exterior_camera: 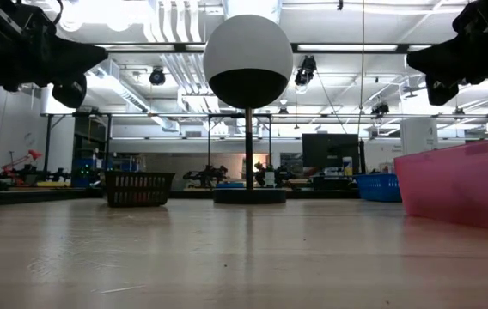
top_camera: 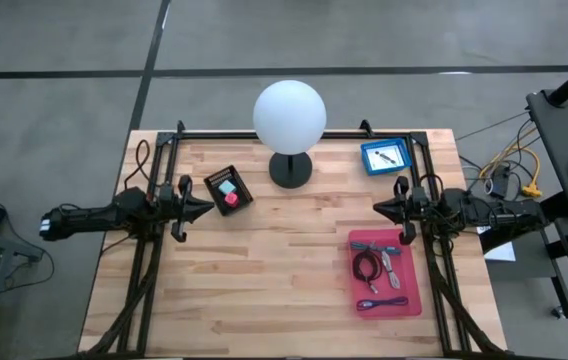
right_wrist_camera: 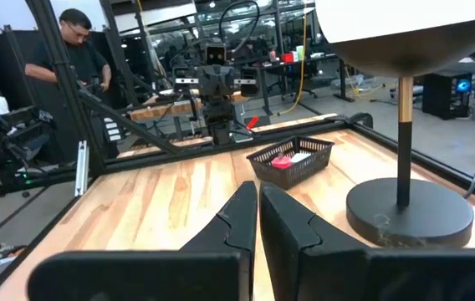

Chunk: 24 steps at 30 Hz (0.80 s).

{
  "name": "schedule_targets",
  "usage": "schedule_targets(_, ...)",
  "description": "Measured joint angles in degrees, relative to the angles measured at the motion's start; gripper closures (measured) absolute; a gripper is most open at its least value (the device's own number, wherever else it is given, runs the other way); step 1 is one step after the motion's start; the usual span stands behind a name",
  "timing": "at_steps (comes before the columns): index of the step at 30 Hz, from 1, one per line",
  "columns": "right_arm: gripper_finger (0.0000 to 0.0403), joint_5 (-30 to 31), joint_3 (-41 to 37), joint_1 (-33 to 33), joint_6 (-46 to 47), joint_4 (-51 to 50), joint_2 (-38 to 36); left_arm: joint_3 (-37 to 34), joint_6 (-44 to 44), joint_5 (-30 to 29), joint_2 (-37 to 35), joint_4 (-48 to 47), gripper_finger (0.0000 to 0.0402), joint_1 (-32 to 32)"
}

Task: Pick and place items into bin
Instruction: Return to Home Position

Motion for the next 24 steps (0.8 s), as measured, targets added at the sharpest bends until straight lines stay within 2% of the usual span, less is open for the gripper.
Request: schedule_targets(24, 0.0394, 0.0, 0.0, 0.0, 0.1, -0.4, 0.0, -0.1, -0.1, 0.0, 0.4, -0.1, 0.0402, 0.0)
